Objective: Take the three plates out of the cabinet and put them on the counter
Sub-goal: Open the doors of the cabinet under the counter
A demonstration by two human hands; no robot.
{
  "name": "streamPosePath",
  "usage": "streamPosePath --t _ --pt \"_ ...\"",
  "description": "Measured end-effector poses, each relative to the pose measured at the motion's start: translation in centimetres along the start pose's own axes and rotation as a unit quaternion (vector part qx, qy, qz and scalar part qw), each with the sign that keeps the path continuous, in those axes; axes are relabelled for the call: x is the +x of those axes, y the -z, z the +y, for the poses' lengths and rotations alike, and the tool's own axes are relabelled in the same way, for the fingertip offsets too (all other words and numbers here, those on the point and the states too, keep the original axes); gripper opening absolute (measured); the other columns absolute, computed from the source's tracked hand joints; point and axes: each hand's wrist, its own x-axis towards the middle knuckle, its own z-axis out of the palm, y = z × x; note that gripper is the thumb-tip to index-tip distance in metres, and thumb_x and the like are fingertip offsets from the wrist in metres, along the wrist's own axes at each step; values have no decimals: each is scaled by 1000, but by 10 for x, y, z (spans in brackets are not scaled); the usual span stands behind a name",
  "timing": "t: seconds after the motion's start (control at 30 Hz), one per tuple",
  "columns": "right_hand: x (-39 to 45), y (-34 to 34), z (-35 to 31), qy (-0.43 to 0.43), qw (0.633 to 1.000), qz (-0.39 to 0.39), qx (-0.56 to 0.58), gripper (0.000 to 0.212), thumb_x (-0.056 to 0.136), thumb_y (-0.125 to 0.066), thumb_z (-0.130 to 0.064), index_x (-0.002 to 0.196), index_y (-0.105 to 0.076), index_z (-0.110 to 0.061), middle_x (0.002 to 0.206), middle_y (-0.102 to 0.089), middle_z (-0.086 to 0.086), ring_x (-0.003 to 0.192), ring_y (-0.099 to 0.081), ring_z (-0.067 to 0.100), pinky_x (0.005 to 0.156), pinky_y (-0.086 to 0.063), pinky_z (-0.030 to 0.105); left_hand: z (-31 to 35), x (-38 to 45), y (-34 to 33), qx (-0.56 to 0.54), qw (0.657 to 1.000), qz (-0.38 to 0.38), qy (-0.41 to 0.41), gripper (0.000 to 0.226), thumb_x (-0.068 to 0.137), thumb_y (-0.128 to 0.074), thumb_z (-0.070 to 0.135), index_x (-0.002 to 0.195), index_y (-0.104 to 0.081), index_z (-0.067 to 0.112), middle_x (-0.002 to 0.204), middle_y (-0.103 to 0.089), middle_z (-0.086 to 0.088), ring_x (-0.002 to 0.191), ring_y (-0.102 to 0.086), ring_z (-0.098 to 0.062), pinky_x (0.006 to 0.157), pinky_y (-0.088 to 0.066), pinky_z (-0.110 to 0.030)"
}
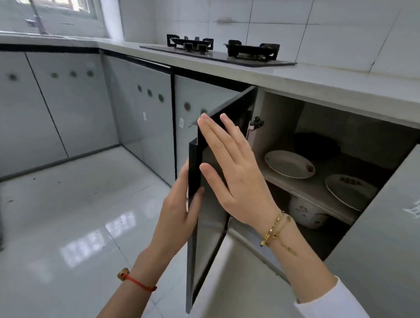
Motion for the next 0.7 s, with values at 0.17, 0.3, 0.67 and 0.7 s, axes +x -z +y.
streamPosePath --t 0.17,0.3,0.67,0.7 --pt "29 -31 -6 19 999 -9 -35 59 101 -42 -32 153 -18 -17 161 -16 -6 150 -2 17 122 -10 47 -22 10 26 37 999 36 18 55 97 -50 6 149 -30 11 146 -48 3 133 -47 -4 108 -40 -21" --pt "51 -49 -13 23 998 -28 -60 60 101 -39 -34 153 -15 -18 161 -14 -5 150 1 18 122 -7 47 -43 23 43 55 997 48 36 56 98 -48 3 149 -28 13 145 -48 5 131 -47 1 106 -38 -14" --pt "96 -87 -25 -3 993 -72 -89 62 100 -37 -37 153 -14 -17 161 -15 -4 150 4 22 121 -8 48 -85 53 72 84 990 46 100 56 97 -44 2 148 -27 17 142 -51 -4 131 -49 -14 106 -38 -19" --pt "95 -87 -25 -3 993 -72 -90 62 100 -37 -37 153 -13 -17 161 -14 -4 150 3 23 121 -8 48 -86 53 72 83 990 45 101 56 97 -44 2 148 -27 18 142 -51 -2 130 -49 -11 106 -39 -19"
